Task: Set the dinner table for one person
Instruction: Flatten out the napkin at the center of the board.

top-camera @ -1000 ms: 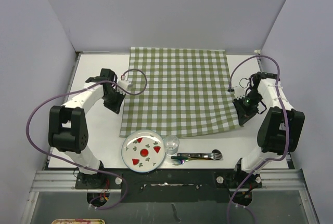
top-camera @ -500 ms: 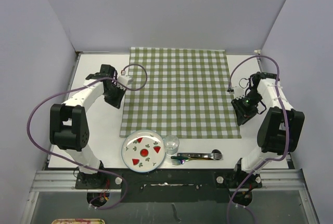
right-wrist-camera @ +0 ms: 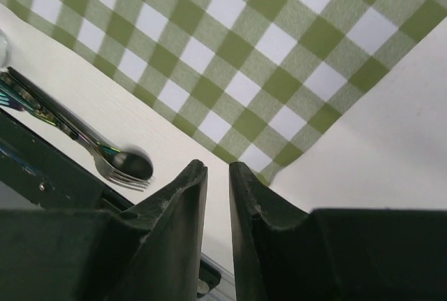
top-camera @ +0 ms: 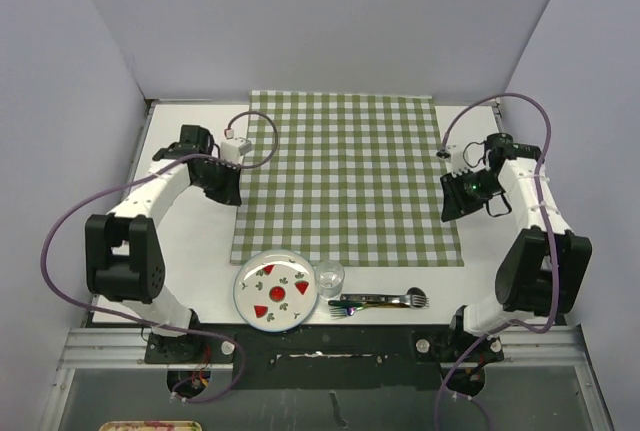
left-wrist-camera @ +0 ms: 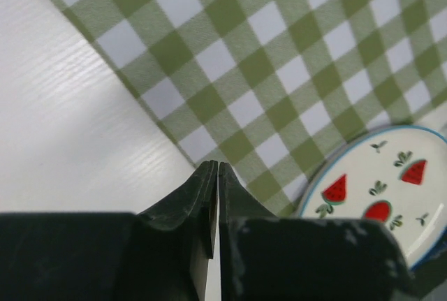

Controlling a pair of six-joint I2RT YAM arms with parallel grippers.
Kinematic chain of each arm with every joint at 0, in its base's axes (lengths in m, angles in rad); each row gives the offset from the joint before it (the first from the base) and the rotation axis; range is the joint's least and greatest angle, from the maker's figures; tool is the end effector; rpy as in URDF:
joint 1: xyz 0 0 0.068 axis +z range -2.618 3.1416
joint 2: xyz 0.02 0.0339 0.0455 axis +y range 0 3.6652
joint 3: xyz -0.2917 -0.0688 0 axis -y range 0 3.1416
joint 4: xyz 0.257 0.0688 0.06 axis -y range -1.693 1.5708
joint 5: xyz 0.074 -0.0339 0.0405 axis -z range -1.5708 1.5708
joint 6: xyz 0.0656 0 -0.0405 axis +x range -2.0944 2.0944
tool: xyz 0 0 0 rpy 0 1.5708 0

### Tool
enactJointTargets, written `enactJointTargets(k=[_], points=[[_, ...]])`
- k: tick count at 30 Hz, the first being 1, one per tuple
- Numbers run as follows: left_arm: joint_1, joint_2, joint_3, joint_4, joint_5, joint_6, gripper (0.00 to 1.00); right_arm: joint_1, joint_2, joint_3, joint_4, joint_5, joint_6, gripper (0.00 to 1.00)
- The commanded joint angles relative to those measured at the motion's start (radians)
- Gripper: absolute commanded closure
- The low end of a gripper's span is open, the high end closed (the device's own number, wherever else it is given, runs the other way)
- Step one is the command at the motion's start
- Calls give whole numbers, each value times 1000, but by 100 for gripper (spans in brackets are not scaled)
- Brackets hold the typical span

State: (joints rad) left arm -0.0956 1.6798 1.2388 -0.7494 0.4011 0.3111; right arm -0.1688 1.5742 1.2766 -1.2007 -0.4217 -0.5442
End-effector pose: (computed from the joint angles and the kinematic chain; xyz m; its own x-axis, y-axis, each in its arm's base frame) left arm 0.3556 -0.0598 0.2232 -0.8088 0.3607 -0.4644 0.5040 0.8321 -0.2315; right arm 0.2943 -0.0229 0.2537 -0.9054 -0.3249 -0.2733 -0.4029 0.8605 0.3118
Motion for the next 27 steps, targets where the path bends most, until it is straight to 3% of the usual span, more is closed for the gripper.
enactJointTargets(k=[1, 7, 10, 14, 23, 27], points=[[0, -184, -92, 68, 228, 13, 95, 6, -90, -36, 137, -206, 26, 77], [21, -267, -165, 85, 327, 43, 92, 13, -62, -5, 175, -479, 66, 72], [30, -298, -174, 74, 395, 52, 88, 50, -42, 33, 187, -531, 106, 72], [30, -346, -201, 84, 412, 57, 84, 147, -65, 20, 268, -397, 163, 72], [39, -522, -305, 212, 264, -13, 84, 444, -140, -21, 348, -37, 211, 71], [39, -581, -314, 236, 194, -43, 83, 509, -147, -7, 324, 7, 206, 68]])
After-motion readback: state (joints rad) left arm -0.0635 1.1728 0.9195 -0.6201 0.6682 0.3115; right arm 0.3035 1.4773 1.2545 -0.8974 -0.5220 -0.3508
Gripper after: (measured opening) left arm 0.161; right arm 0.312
